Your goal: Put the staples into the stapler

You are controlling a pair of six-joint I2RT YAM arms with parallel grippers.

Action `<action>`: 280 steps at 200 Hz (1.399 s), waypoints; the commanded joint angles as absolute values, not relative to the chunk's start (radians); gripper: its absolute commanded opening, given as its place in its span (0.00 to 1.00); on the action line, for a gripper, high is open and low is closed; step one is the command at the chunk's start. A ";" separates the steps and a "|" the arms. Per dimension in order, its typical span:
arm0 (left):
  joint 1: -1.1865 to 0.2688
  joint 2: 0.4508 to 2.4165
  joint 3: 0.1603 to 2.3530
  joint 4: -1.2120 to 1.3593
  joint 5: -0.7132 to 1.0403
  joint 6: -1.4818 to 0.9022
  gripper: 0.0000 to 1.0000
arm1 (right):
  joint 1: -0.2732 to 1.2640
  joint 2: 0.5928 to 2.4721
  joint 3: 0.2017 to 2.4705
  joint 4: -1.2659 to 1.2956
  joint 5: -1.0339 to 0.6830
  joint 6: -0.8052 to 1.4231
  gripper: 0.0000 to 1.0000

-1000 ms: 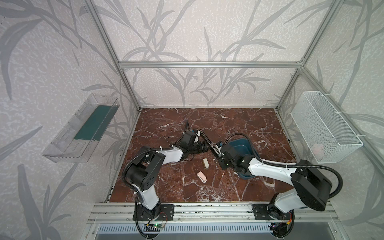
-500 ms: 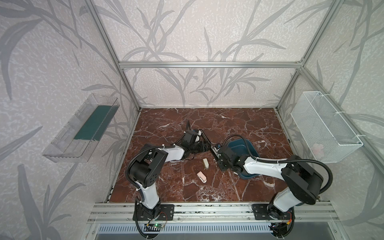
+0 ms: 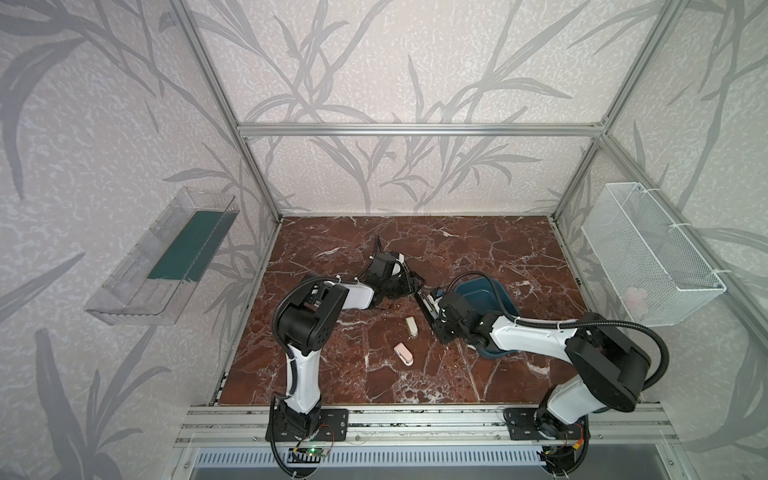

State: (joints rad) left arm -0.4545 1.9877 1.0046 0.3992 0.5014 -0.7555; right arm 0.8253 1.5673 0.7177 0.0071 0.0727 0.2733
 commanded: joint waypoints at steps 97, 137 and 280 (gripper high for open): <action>-0.377 2.068 1.158 0.470 0.581 -0.720 0.63 | 0.834 1.531 0.647 0.140 -0.015 0.273 0.05; -0.377 2.005 1.112 0.519 0.572 -0.625 0.61 | 0.836 1.523 0.618 0.191 -0.008 0.258 0.05; -0.557 1.778 0.753 0.707 0.449 -0.237 0.57 | 0.838 1.515 0.547 0.328 0.031 0.268 0.04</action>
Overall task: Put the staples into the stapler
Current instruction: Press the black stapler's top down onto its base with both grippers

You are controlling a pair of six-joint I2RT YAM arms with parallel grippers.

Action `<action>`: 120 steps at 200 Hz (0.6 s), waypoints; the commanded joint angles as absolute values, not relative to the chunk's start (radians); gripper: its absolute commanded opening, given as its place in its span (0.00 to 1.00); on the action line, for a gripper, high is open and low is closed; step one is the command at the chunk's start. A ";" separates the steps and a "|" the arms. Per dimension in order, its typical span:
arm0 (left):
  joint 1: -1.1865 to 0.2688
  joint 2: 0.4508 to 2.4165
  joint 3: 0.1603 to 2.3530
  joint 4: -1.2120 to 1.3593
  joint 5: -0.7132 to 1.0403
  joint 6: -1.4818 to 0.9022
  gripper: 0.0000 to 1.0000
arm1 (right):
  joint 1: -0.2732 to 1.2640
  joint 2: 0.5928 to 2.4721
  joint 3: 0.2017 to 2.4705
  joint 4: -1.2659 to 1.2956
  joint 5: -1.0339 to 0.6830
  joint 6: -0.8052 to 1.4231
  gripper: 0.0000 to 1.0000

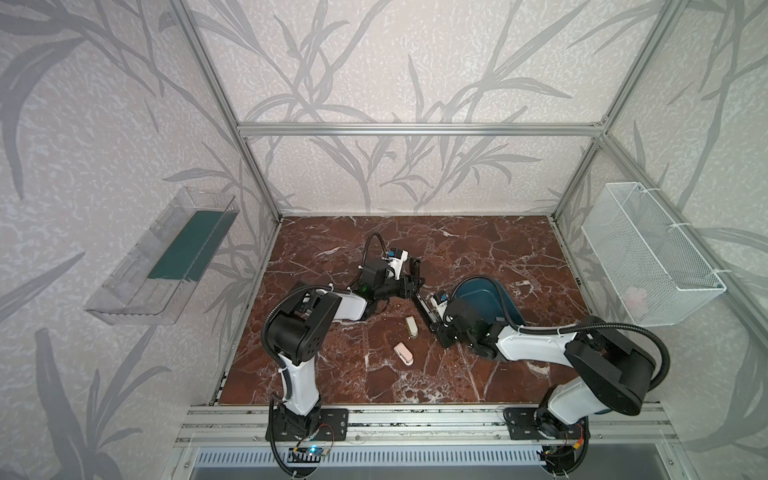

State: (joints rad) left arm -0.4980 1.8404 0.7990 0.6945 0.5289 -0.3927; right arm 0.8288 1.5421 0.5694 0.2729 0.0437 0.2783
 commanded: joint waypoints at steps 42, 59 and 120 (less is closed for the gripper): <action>-0.601 1.757 0.685 0.734 0.384 -0.180 0.57 | 0.838 1.484 0.481 0.442 0.044 0.276 0.04; -0.609 1.753 0.664 0.747 0.391 -0.165 0.57 | 0.838 1.477 0.459 0.480 0.048 0.278 0.05; -0.635 1.748 0.604 0.797 0.392 -0.089 0.64 | 0.838 1.478 0.383 0.639 0.041 0.273 0.05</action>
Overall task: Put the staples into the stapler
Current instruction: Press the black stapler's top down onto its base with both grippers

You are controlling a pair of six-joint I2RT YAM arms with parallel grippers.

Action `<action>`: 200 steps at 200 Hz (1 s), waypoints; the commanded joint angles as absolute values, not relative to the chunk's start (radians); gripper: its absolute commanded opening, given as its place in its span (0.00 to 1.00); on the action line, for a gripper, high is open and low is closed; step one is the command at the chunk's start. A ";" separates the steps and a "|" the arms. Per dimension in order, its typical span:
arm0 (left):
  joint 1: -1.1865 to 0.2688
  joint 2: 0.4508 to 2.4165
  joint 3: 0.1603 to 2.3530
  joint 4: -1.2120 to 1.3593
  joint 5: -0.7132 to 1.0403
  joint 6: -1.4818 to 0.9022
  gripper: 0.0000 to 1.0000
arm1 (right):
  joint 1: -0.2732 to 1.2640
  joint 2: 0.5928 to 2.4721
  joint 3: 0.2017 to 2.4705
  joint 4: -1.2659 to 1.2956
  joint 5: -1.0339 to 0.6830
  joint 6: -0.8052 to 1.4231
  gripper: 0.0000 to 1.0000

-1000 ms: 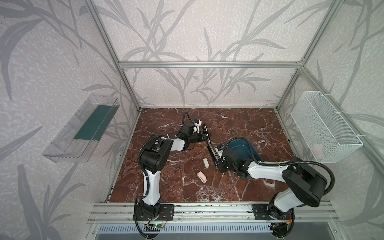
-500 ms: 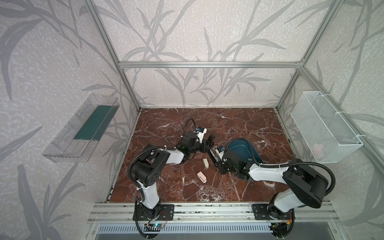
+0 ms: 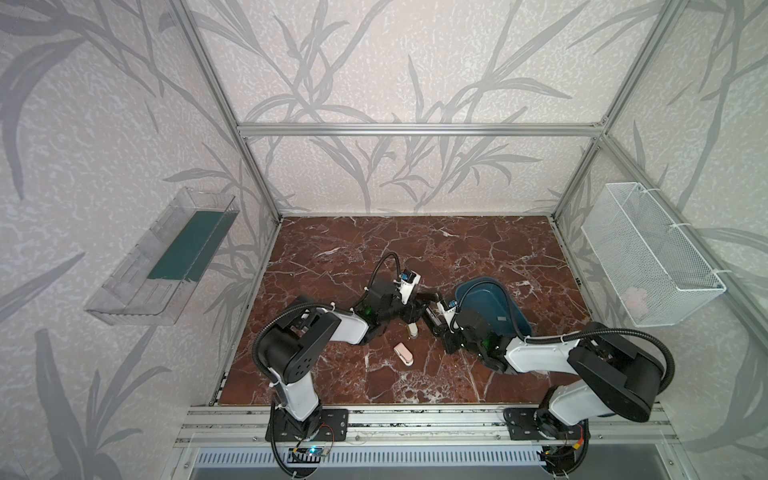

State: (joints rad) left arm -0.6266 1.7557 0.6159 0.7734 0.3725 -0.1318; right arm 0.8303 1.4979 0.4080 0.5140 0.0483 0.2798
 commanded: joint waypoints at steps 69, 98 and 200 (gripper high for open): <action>-0.636 1.736 0.591 0.809 0.404 -0.065 0.69 | 0.838 1.514 0.378 0.680 0.028 0.271 0.06; -0.636 1.697 0.583 0.798 0.385 -0.061 0.71 | 0.838 1.505 0.380 0.671 0.019 0.272 0.12; -0.637 1.421 0.618 0.551 0.270 -0.041 0.76 | 0.838 1.231 0.401 0.434 0.065 0.282 0.41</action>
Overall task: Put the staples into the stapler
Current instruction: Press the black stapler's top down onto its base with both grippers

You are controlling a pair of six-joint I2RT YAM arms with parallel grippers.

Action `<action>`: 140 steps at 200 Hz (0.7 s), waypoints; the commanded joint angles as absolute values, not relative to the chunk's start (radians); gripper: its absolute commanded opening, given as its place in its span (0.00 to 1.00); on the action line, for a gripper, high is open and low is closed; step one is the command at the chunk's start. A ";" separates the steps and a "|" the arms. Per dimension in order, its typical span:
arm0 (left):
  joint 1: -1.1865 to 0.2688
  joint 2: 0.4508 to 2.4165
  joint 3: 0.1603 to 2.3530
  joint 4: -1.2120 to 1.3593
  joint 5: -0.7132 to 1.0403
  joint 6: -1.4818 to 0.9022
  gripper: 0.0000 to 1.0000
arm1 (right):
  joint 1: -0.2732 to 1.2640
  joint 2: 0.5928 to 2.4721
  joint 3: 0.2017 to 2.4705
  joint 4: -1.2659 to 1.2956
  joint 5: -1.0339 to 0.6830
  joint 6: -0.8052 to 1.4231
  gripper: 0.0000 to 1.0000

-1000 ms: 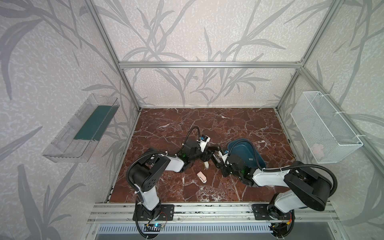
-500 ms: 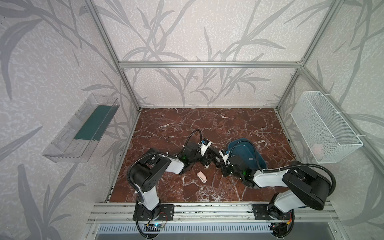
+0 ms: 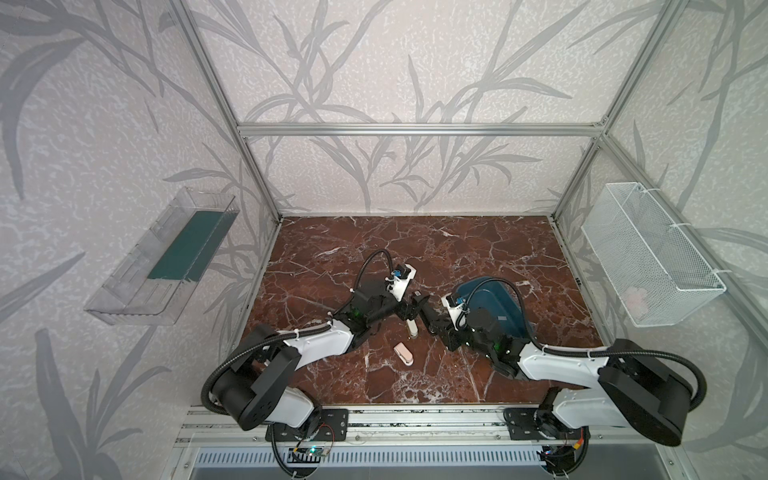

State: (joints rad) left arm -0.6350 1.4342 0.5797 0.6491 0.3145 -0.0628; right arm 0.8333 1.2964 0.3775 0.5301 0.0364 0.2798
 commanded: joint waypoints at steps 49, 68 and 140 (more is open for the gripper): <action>-0.636 1.508 0.658 0.546 0.280 -0.098 0.76 | 0.838 1.296 0.529 0.297 0.065 0.307 0.28; -0.635 1.540 0.652 0.580 0.294 -0.115 0.76 | 0.838 1.340 0.554 0.298 0.055 0.316 0.26; -0.636 1.662 0.670 0.629 0.333 -0.153 0.76 | 0.838 1.481 0.575 0.321 0.058 0.336 0.20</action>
